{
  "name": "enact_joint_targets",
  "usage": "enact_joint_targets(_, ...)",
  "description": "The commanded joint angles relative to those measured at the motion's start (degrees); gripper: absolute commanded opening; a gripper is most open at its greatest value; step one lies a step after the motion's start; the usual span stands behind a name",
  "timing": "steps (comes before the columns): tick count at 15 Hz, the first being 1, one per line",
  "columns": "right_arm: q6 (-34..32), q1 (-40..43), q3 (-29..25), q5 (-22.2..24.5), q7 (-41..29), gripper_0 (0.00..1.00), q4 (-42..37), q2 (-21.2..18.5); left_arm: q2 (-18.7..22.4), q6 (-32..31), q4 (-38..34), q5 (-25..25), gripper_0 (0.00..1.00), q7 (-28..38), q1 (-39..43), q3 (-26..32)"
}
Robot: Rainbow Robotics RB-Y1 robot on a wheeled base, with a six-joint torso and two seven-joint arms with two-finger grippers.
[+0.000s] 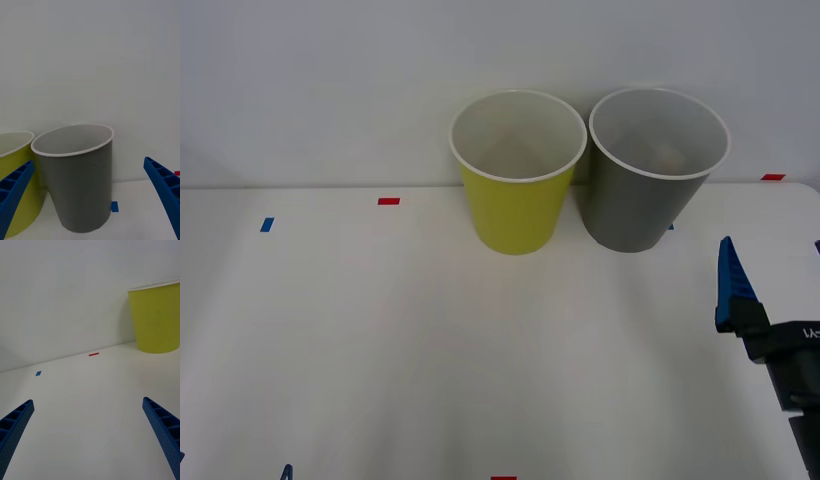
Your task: Put cans in the gray bin and PET bottles in the light green bin.
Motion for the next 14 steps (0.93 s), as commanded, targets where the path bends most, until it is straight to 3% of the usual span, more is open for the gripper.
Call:
enact_joint_targets(1, -8.25, 5.9, 1.52, 0.12, 0.24, 1.0, 4.34, -2.5, 0.0, 0.0, 0.0, 0.0, 1.0, 0.0, 0.0, 0.0)
enact_joint_targets(3, -12.47, 8.01, 2.48, 0.3, 0.33, 1.0, 7.06, -3.29, 0.0, 0.0, 0.0, 0.0, 1.0, 0.0, 0.0, 0.0)
enact_joint_targets(7, -13.61, 12.41, 3.89, 1.18, -0.02, 1.0, 7.5, -1.62, 0.0, 0.0, 0.0, 0.0, 1.0, 0.0, 0.0, 0.0)
enact_joint_targets(14, -23.81, 20.14, 6.97, 1.18, -0.64, 1.0, 10.49, -4.43, 0.0, 0.0, 0.0, 0.0, 1.0, 0.0, 0.0, 0.0)
